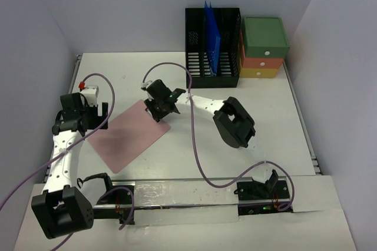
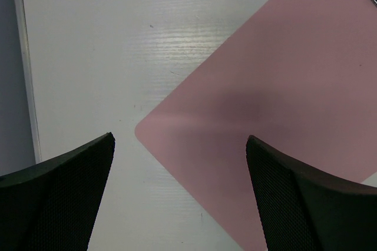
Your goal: Organize the desk
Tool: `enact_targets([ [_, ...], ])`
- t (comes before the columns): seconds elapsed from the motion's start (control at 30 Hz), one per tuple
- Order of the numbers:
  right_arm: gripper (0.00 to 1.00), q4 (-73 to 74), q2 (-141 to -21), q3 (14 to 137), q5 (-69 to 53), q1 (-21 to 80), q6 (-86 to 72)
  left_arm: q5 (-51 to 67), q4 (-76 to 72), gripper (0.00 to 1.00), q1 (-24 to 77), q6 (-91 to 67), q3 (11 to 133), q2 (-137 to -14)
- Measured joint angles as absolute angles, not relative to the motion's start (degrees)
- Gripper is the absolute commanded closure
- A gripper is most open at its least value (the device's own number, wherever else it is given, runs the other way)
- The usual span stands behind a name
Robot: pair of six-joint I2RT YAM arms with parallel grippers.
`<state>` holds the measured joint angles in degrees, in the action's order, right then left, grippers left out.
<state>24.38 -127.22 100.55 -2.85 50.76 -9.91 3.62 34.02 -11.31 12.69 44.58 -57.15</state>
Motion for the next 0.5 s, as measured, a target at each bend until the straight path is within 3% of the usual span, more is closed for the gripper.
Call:
enact_targets([
  [0.3,0.63,24.7,-128.0,101.3,-3.8,51.2,-8.4,4.2,34.0,0.01,-11.4,12.7,44.4,-57.7],
  [0.5,0.64,25.6,-133.7,111.2,-4.5,51.5,-7.6,4.5,34.0,0.01,-11.4,12.7,44.4,-57.7],
])
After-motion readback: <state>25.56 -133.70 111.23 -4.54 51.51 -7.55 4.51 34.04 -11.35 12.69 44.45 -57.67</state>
